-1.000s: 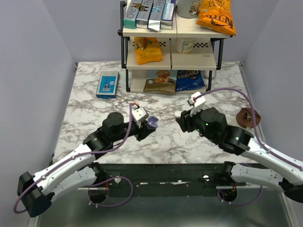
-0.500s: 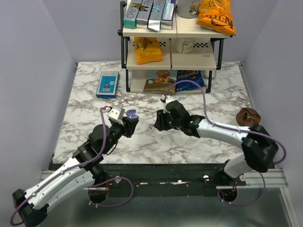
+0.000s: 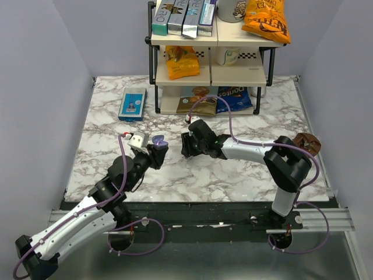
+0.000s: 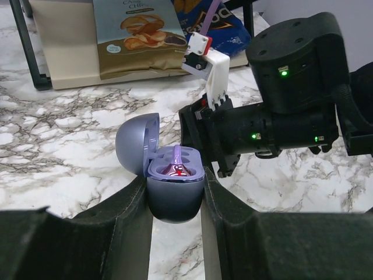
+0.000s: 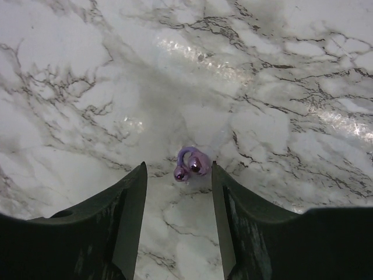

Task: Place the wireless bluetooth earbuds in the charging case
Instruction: Move the earbud to the center of the board.

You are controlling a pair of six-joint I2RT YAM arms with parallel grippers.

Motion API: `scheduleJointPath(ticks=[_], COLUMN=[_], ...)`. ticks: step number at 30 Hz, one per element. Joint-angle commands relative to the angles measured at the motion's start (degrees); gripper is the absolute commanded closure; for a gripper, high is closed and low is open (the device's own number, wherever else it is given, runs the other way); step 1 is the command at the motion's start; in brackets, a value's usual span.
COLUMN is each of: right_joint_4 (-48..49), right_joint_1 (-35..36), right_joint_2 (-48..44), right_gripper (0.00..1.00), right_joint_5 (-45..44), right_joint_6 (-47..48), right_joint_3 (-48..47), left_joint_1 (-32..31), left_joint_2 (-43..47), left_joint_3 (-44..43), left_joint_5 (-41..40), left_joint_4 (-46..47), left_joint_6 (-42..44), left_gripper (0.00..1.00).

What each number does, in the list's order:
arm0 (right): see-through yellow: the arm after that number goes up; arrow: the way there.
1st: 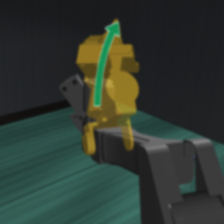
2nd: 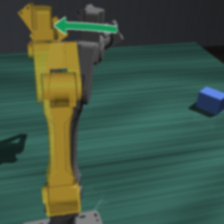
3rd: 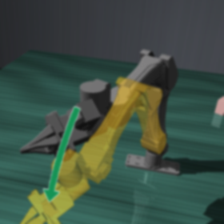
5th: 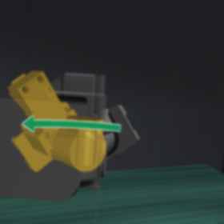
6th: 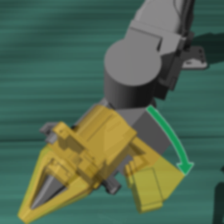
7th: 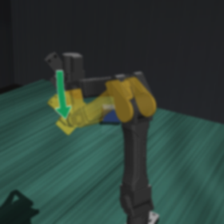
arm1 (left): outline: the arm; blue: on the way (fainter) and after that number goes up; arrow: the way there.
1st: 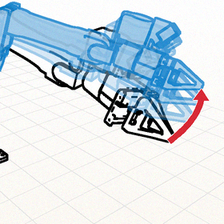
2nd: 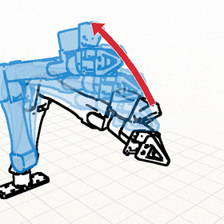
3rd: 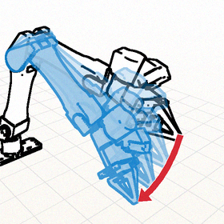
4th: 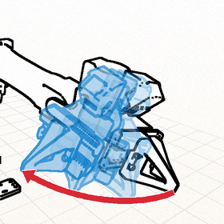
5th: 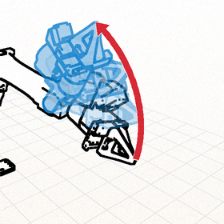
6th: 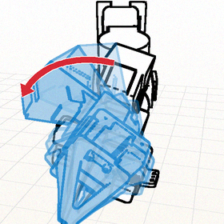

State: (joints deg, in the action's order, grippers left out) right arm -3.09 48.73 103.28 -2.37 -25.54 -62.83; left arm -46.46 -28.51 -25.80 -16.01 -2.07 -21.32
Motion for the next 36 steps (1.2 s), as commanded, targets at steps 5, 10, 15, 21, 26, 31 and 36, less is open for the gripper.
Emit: scheduleJointPath(ticks=[5,10,15,21,26,31,36], right_joint_4=[-2.8,-3.41,-3.59,-3.59,-3.67,-3.85,-4.11], right_joint_1=[-0.48,-0.65,-0.65,-0.57,-0.65,-0.57,-0.74], right_joint_2=[4.99,6.4,6.05,5.96,6.31,6.31,6.14], right_gripper=[0.48,0.5,0.53,0.55,0.65,0.69,0.74], right_joint_5=[-3.78,-3.69,-3.34,-2.64,-2.29,-2.02,-1.76], right_joint_6=[5.41,5.85,5.68,5.32,5.06,4.27,2.6], right_joint_3=[-4.41,-5.11,-3.88,-2.74,-2.3,-2.04,-1.68], left_joint_1=[0.14,0.14,0.05,0.05,0.05,0.05,0.05], left_joint_2=[-1.19,-1.02,-0.76,-1.19,-1.55,-1.46,-1.55], left_joint_3=[-0.21,-0.13,0.05,0.14,0.05,0.05,0.05], left_joint_5=[-1.3,-1.48,-1.48,-0.6,-0.34,-0.16,0.01], left_joint_4=[0.92,0.92,0.83,1.36,1.19,1.28,1.36], left_joint_6=[-0.21,-0.12,-0.04,-0.21,-0.56,-0.56,-0.83], left_gripper=[1.0,1.0,1.0,1.0,1.0,1.0,1.0])
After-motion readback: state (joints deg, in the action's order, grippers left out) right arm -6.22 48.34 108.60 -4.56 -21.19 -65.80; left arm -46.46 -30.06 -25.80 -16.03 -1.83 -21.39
